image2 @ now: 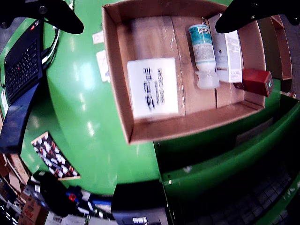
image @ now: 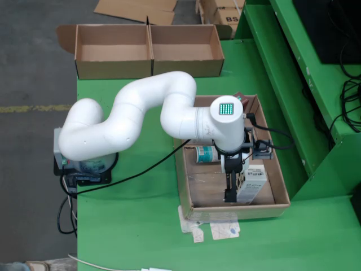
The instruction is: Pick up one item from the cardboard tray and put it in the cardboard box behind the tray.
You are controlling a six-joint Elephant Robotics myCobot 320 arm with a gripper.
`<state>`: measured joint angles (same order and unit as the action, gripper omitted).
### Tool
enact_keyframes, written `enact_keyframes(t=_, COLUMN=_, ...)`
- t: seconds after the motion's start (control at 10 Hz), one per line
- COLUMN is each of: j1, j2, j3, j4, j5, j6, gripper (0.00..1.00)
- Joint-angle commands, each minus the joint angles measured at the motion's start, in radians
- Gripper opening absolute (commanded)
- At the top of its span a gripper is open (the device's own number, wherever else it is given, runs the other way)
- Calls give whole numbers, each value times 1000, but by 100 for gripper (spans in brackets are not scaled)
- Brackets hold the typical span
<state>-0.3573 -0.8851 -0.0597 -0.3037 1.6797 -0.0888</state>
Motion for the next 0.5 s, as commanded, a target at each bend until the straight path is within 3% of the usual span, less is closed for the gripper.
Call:
enact_keyframes(t=0.0, j1=1, j2=22, j3=60, j4=35, j5=-2, j6=-5, gripper=100)
enact_keyframes(t=0.4, j1=19, j2=-7, j3=60, j4=160, j5=-27, j6=9, gripper=100)
